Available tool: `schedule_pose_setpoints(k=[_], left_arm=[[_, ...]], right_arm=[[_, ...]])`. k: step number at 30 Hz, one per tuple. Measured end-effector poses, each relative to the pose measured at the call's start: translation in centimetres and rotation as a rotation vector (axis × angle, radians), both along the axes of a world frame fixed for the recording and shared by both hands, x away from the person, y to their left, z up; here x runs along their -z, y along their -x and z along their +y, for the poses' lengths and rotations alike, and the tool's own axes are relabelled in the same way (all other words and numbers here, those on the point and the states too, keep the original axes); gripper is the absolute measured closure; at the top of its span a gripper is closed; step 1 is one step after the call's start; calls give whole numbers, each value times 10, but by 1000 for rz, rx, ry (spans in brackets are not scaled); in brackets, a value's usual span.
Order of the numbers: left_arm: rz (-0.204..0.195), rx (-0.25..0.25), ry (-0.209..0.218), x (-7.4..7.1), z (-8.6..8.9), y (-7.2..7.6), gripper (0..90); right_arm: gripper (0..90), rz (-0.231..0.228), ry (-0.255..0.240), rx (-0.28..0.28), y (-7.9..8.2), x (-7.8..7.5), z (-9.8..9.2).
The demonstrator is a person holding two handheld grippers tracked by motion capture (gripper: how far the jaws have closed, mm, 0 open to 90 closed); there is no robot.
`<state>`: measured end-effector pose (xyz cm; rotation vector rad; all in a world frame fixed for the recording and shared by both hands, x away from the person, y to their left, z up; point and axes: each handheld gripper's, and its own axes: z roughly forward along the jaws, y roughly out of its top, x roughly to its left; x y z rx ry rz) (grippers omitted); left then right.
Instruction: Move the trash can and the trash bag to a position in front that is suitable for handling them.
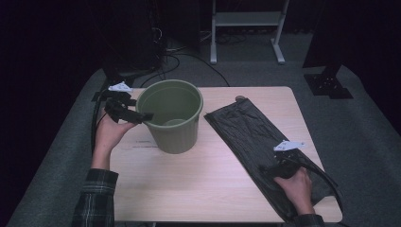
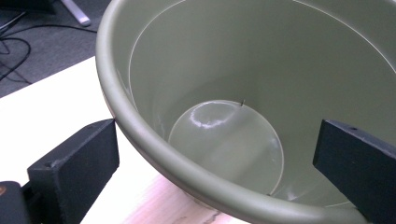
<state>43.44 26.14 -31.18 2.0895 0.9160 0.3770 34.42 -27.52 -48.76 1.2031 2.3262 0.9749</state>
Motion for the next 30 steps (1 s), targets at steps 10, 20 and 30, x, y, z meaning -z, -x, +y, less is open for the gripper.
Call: schedule_pose_setpoints(k=[10,20,30], left_arm=[[-6,78,-4,2,-19,20,0],[-5,152,1,6,-39,39,0],[2,203,13,9,-57,54,0]], right_arm=[[0,0,0,0,0,0,0],[0,1,-1,2,0,0,0],[0,0,0,0,0,0,0]])
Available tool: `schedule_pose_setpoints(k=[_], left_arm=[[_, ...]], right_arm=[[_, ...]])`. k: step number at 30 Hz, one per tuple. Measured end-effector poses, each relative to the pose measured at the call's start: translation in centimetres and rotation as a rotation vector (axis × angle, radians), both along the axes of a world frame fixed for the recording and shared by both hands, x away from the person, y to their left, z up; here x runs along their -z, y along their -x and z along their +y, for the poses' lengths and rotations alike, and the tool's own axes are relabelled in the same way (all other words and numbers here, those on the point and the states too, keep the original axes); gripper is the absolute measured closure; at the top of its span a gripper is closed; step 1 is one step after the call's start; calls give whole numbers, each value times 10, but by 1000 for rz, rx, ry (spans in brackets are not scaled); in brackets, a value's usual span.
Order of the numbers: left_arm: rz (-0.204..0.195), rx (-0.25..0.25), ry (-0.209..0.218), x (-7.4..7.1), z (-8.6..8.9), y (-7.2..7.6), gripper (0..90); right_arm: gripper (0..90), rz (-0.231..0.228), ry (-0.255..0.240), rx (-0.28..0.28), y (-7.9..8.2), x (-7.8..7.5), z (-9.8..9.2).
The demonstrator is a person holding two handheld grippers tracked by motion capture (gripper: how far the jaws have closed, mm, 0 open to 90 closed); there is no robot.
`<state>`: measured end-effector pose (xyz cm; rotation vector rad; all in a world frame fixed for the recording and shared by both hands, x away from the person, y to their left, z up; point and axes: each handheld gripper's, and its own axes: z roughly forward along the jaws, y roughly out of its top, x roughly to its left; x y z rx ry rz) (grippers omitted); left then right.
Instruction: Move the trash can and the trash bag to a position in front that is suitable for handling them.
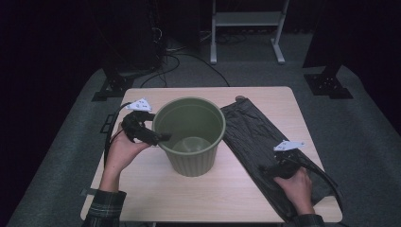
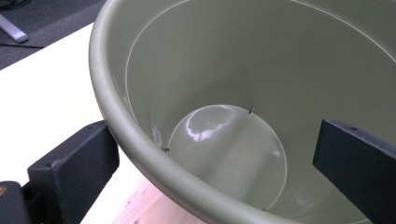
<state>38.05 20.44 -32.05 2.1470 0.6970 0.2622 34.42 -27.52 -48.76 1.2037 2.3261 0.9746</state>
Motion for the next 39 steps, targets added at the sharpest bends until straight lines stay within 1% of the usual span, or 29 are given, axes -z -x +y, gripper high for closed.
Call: schedule_pose_setpoints(k=[11,16,22,24,26,28,31,33,35,36,39], left_arm=[[-4,46,10,1,-16,17,0],[-2,55,15,2,-22,23,0],[-5,63,21,2,-23,25,0],[-6,64,29,2,-22,23,0],[-16,51,26,1,-20,21,0],[-18,48,31,0,-19,20,0],[-39,30,57,-8,-12,22,0],[-51,23,68,-13,-9,25,0],[-63,14,69,-18,-3,30,0],[-71,7,78,-19,0,32,0],[-78,-1,91,-23,10,43,0]], right_arm=[[0,0,-1,1,0,0,0],[0,-1,-1,1,0,0,0],[0,-1,0,2,0,0,0],[0,-1,0,2,0,0,0],[0,-1,0,2,0,0,0],[0,-1,0,2,0,0,0],[0,-1,-1,2,0,0,0],[0,-1,-1,2,0,0,0],[0,-1,-1,2,0,0,0],[0,0,-1,2,0,0,0],[0,-1,-1,2,0,0,0]])
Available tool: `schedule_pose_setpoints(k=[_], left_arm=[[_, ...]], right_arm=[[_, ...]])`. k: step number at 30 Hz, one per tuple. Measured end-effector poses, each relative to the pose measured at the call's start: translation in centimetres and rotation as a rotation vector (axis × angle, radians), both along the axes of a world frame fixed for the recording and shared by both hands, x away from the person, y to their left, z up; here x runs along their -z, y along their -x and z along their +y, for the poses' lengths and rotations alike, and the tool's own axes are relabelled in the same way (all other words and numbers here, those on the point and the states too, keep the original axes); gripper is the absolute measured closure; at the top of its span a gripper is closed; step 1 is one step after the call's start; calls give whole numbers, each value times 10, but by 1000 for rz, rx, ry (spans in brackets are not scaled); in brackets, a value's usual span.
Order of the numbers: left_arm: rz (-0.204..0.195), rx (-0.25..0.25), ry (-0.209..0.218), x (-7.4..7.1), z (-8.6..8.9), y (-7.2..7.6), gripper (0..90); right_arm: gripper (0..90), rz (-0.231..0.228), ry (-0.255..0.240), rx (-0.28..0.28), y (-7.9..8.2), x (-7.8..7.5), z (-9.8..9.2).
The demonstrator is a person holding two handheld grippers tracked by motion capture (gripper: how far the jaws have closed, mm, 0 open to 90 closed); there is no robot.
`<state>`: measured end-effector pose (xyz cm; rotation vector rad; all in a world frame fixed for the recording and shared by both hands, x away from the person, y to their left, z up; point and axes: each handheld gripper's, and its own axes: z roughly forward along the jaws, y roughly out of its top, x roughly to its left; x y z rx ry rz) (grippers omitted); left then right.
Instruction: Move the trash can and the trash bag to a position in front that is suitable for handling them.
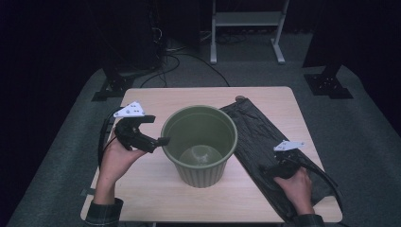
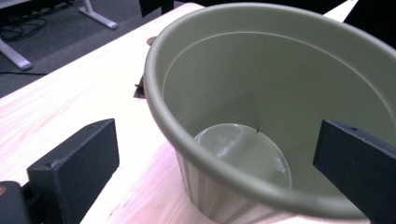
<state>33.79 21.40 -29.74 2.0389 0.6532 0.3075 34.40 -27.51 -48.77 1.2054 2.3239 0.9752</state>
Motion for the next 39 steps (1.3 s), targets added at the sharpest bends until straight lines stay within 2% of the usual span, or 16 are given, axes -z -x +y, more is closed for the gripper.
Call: schedule_pose_setpoints(k=[5,9,13,17,24,26,29,32,33,34,39], left_arm=[[-10,-14,-14,2,10,18,0],[-9,-29,-29,8,14,31,0],[-13,-40,-26,16,17,41,0],[-9,-47,-33,33,21,49,0],[-8,-60,-12,64,25,52,0],[-6,-63,-13,68,25,52,0],[0,-60,-49,83,21,52,0],[-4,-64,-54,94,19,52,0],[-4,-64,-54,94,19,52,0],[1,-60,-58,105,18,50,0],[12,-74,-73,124,19,47,0]], right_arm=[[0,0,0,1,0,0,0],[0,0,0,3,0,0,0],[0,1,-1,5,1,0,0],[0,1,0,6,1,0,0],[0,1,0,6,1,0,0],[0,1,0,6,1,0,0],[0,2,0,6,1,0,0],[0,1,0,5,1,0,0],[0,2,0,4,1,0,0],[0,1,0,4,1,0,0],[0,2,-2,2,1,0,1]])
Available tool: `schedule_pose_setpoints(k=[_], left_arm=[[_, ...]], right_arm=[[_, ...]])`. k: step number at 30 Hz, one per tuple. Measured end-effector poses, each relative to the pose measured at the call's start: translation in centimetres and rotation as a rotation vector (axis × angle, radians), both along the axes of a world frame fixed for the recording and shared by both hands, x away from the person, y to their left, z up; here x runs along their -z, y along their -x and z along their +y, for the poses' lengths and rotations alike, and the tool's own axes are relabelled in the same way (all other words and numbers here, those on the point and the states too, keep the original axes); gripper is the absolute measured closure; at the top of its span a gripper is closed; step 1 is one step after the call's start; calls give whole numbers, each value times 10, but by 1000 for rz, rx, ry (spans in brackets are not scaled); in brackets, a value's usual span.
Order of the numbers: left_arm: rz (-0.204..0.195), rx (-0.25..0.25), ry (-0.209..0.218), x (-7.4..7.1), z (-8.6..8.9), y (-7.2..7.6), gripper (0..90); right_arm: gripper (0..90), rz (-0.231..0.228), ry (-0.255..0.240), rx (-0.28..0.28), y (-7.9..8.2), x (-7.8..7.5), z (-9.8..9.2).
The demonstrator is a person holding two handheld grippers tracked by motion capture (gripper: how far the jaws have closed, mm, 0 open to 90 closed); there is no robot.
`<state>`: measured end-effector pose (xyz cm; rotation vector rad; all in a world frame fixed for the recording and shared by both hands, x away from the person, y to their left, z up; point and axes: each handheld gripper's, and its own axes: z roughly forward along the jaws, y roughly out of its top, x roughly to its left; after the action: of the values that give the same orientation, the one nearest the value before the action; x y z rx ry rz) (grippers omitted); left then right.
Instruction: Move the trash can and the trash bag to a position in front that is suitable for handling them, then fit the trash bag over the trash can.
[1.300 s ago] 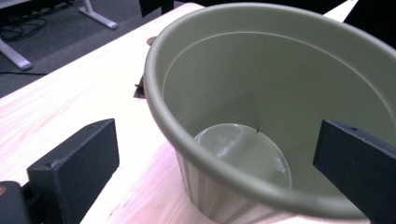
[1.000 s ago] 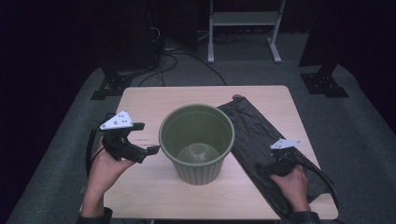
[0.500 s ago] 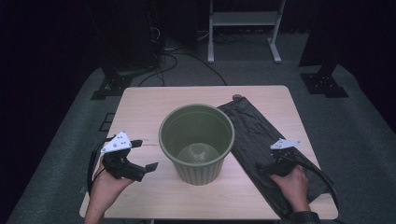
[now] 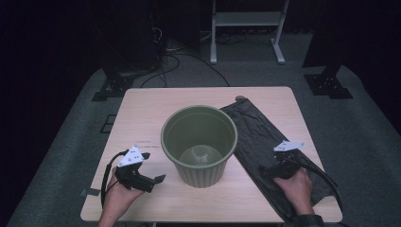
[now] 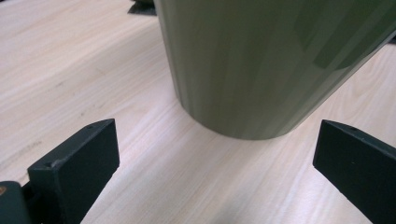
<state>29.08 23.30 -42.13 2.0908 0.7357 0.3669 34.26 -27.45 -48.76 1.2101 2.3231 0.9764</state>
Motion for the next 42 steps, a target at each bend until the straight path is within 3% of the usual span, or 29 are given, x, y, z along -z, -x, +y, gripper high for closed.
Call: schedule_pose_setpoints(k=[7,15,23,25,28,42], left_arm=[[11,-21,-19,26,0,-7,0],[34,-18,-71,48,-4,-12,0],[53,-5,-129,57,-10,-15,0],[58,-5,-117,60,-10,-15,0],[61,-2,-143,61,-11,-15,0],[79,9,-136,62,-11,-16,0]], right_arm=[[0,0,0,0,0,0,0],[0,0,0,0,0,0,0],[0,0,1,1,0,0,0],[0,-2,1,4,0,0,0],[0,-1,1,4,1,0,0],[0,-1,2,6,6,0,2]])
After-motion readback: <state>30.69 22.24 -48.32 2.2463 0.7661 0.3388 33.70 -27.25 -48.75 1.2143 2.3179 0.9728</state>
